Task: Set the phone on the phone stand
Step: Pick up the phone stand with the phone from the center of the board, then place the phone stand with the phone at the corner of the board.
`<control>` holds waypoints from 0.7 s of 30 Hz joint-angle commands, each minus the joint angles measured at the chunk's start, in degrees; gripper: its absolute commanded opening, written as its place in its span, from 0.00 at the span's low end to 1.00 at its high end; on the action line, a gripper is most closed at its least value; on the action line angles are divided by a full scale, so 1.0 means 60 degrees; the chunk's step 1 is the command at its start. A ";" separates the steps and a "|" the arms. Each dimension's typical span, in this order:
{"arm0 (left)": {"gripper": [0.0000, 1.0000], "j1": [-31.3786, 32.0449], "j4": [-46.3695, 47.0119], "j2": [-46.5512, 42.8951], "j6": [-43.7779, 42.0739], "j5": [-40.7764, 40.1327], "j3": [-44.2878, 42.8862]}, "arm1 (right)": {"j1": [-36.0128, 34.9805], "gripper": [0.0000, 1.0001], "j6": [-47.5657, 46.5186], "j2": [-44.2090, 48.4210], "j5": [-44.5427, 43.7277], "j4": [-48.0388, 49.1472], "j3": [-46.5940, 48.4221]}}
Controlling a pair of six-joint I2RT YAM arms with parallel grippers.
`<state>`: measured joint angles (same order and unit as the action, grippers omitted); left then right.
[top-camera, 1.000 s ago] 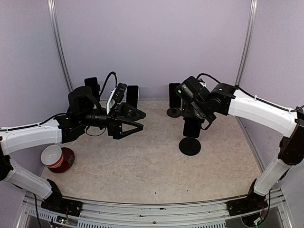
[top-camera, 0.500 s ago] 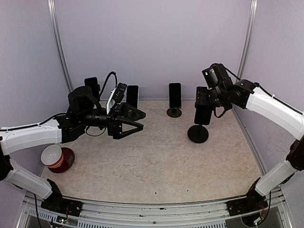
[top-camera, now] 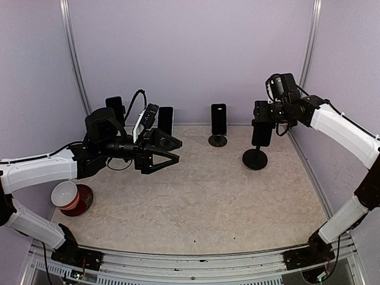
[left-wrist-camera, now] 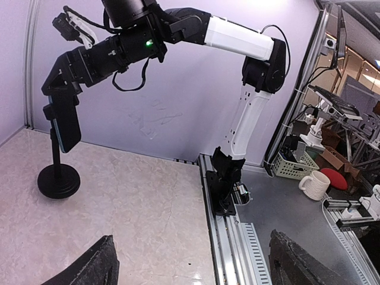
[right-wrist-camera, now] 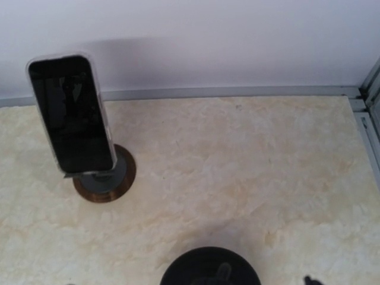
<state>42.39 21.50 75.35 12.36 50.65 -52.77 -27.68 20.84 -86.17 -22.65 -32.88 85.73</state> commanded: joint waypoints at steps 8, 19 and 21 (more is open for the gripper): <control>0.85 -0.0087 0.0234 -0.0243 -0.0126 0.0101 -0.0098 | 0.1309 0.55 -0.1032 -0.1332 0.1542 0.1599 0.1945; 0.85 -0.0136 0.0227 -0.0254 -0.0127 0.0124 -0.0111 | 0.2381 0.53 -0.1412 -0.2765 0.2617 0.1614 0.3582; 0.85 -0.0144 0.0237 -0.0252 -0.0118 0.0135 -0.0111 | 0.2494 0.53 -0.1531 -0.2985 0.2676 0.1709 0.3762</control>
<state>42.00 21.50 75.35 12.34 50.72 -52.77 -14.15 13.61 -103.31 -8.64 -30.04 103.55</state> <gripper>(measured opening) 0.851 0.732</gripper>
